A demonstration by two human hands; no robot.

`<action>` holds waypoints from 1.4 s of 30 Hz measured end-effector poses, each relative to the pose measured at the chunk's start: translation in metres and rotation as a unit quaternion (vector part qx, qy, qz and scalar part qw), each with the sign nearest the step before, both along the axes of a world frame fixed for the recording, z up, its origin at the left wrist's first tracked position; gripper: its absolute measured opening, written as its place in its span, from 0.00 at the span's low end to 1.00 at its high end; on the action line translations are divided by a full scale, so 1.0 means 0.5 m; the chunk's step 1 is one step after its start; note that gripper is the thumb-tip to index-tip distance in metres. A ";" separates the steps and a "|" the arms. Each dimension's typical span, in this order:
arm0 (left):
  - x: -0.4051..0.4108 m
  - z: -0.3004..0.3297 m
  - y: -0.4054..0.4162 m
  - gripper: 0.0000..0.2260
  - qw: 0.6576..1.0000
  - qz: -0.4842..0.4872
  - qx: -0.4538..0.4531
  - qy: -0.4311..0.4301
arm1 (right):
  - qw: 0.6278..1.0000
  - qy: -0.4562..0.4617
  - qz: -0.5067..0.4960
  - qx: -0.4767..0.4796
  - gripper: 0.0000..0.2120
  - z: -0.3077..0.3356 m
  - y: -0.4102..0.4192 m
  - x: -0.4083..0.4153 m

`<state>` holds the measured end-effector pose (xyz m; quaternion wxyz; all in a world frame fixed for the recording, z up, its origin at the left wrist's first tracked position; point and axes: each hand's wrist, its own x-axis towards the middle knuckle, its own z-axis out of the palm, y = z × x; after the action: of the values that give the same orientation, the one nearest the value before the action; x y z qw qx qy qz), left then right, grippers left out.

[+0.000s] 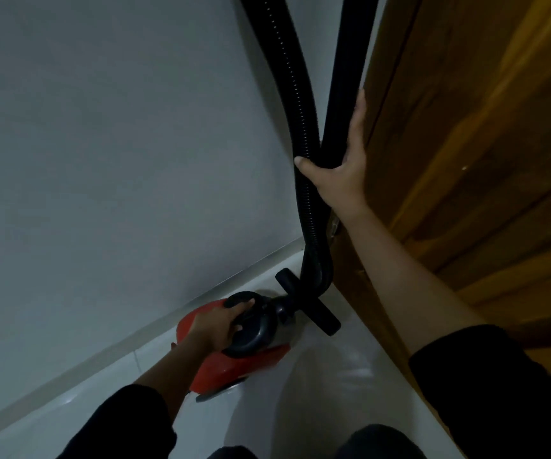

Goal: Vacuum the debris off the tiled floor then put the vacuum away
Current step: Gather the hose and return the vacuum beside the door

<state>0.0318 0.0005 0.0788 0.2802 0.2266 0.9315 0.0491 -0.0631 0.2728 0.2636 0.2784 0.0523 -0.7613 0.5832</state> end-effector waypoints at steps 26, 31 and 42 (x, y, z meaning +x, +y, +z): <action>-0.036 -0.005 0.071 0.34 0.996 0.074 -0.010 -0.055 | 0.954 -0.201 -0.153 0.159 0.66 -0.069 -0.050 -0.050; -0.017 0.053 0.090 0.35 0.993 0.102 0.017 -0.053 | 0.952 -0.257 -0.107 0.128 0.72 -0.031 -0.053 -0.025; 0.007 0.190 0.117 0.39 0.987 0.132 0.091 -0.016 | 0.920 -0.361 -0.063 0.138 0.77 0.026 -0.055 0.044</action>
<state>0.0354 0.0592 0.1736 0.2642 0.1257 0.9403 0.1738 -0.0410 0.2455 0.2768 0.0112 -0.1724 -0.8847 0.4330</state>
